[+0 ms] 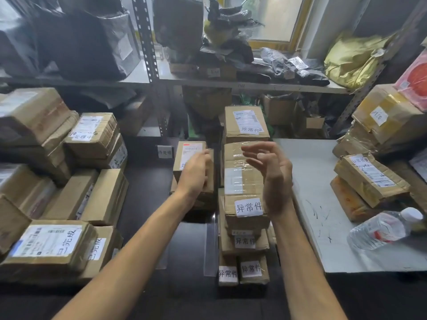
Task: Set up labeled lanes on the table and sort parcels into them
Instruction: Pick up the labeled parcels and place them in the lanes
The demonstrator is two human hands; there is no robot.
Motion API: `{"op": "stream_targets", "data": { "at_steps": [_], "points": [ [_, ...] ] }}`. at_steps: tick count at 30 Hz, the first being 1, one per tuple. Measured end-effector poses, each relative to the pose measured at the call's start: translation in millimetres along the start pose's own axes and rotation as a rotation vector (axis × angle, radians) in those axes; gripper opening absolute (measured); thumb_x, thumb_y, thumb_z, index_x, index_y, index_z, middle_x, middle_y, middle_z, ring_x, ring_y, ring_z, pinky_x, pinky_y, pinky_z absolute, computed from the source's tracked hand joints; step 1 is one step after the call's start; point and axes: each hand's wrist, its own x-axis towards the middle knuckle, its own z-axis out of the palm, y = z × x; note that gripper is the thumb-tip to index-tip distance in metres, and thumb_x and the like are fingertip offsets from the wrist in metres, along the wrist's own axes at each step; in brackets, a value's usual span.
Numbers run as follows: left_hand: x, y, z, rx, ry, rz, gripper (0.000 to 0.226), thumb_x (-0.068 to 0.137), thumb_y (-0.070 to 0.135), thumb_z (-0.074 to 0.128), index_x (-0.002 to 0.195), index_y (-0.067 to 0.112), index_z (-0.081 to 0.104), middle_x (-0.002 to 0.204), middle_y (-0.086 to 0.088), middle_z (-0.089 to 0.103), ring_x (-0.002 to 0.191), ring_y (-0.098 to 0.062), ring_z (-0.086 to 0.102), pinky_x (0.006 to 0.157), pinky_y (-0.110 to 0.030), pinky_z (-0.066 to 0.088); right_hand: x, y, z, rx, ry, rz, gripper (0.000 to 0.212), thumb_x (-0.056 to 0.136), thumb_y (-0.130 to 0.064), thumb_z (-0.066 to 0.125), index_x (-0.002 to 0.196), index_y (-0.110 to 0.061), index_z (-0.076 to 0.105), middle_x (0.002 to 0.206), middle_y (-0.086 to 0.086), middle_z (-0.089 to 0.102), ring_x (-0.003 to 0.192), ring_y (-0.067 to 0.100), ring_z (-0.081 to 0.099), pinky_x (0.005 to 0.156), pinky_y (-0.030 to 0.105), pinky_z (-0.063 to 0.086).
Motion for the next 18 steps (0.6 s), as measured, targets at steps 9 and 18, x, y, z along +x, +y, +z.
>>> {"op": "stream_targets", "data": {
  "at_steps": [9,18],
  "points": [
    [-22,39,-151,0.034,0.074,0.314,0.035,0.102,0.034,0.040,0.122,0.024,0.067,0.116,-0.002,0.072,0.106,-0.018,0.069,0.084,-0.024,0.056,-8,-31,149,-0.012,-0.263,-0.063,0.023,0.094,-0.020,0.050,0.090,-0.027,0.071,0.096,0.000,0.076,0.096,0.019,0.073,0.084,0.028,0.059],
    [-70,35,-363,-0.024,0.323,0.405,0.033,0.101,0.020,0.040,0.112,0.017,0.072,0.103,-0.007,0.077,0.093,-0.018,0.073,0.076,-0.025,0.058,-40,-50,366,0.174,-0.510,-0.048,0.020,0.091,-0.020,0.052,0.091,-0.016,0.072,0.101,0.018,0.073,0.092,0.025,0.073,0.083,0.035,0.058]
  ]
}}
